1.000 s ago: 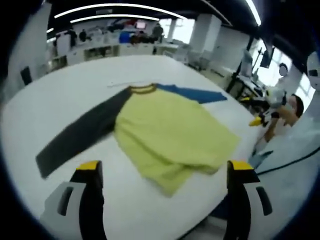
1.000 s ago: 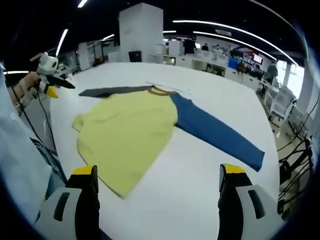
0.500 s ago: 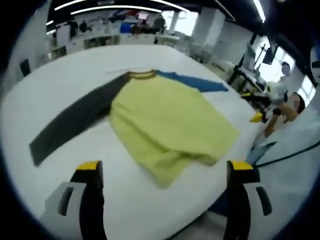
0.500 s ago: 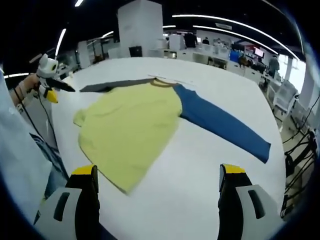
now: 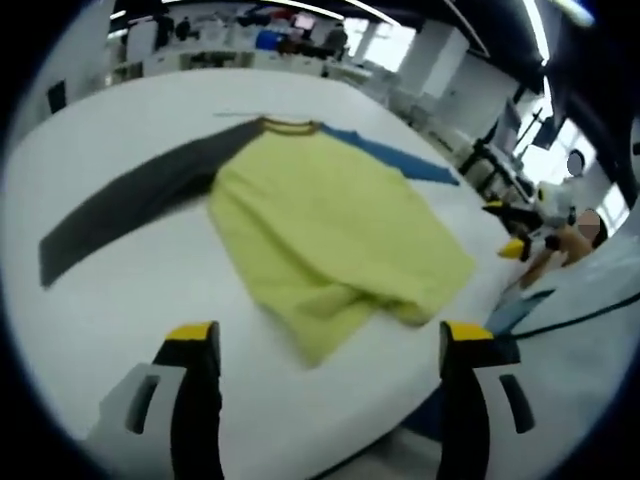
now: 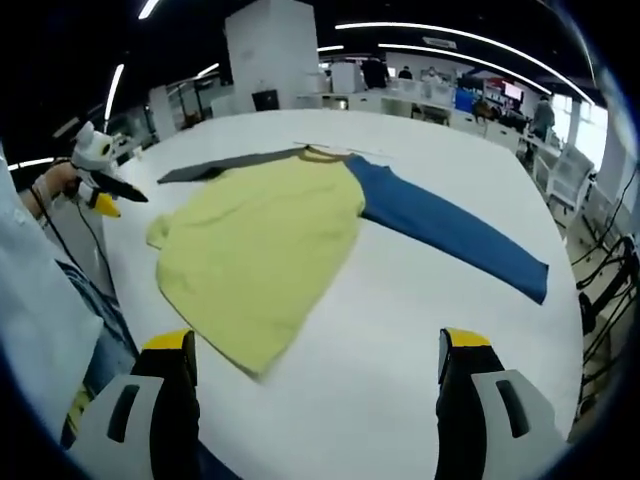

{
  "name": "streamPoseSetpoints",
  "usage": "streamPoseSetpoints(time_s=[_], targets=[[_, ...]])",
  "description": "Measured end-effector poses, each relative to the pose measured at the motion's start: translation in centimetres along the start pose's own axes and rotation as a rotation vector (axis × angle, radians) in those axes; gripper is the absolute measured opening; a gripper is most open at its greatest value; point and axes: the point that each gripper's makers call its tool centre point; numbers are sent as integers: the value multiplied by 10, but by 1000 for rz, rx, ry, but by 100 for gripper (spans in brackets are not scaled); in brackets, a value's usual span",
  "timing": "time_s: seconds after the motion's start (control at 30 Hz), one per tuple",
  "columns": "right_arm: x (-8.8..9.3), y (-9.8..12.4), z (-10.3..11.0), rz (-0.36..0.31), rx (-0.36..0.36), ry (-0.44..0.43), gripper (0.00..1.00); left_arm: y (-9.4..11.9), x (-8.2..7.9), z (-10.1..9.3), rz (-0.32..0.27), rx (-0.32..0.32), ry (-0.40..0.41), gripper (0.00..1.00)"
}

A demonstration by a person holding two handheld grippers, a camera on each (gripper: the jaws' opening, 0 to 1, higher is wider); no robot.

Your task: Fold the garment on the visible template until the final outline fits inside the template.

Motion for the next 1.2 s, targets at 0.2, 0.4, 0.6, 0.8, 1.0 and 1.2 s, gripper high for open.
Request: streamPoseSetpoints(time_s=[0.2, 0.4, 0.6, 0.8, 1.0, 1.2], targets=[[9, -3, 4, 21, -20, -18, 95, -10, 7, -1, 3, 8, 28, 79], [14, -4, 5, 35, -22, -28, 92, -15, 10, 0, 8, 13, 57, 70], [11, -3, 10, 12, -43, -34, 72, -22, 19, 5, 25, 14, 115, 62], [12, -4, 16, 16, -64, -44, 66, -25, 22, 2, 27, 11, 131, 56], [18, -4, 21, 29, -86, -44, 52, -30, 23, -1, 33, 17, 141, 50], [22, -5, 28, 42, -109, -49, 43, -32, 23, -3, 30, 19, 148, 47]])
Point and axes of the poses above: the point that each gripper's makers call its tool centre point, and the gripper's own axes: y roughly backward along the fingers, z roughly to its left, x roughly out of its underside, and after that the axes turned 6 degrees about z, right-handed
